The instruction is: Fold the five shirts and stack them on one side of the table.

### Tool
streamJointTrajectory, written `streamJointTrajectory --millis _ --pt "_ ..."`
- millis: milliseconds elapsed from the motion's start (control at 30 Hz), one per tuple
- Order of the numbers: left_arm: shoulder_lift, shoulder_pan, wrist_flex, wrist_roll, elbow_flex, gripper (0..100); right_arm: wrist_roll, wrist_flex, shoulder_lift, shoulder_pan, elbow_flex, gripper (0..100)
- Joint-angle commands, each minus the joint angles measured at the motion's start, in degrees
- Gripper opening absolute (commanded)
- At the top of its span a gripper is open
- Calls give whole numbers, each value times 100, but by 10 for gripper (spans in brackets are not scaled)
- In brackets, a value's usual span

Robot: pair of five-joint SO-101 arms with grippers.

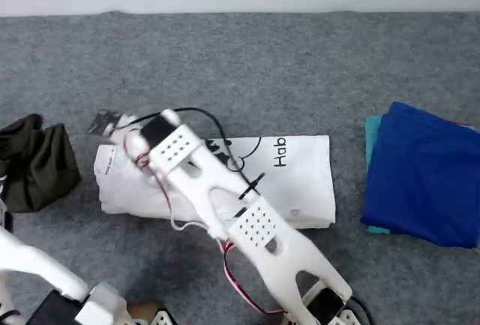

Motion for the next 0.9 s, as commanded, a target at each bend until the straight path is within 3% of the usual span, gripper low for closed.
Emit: streamJointTrajectory --millis 0,367,533,867 --pt "-132 18 -53 35 -13 111 -62 -22 -154 303 -343 172" --pt "-132 18 -62 35 -13 111 -70 110 -963 -365 -334 172" --pt "-132 9 -62 26 -13 111 -97 778 -1270 -400 -273 172" --pt "-132 18 -62 26 -22 111 -343 752 -2686 -48 2347 128"
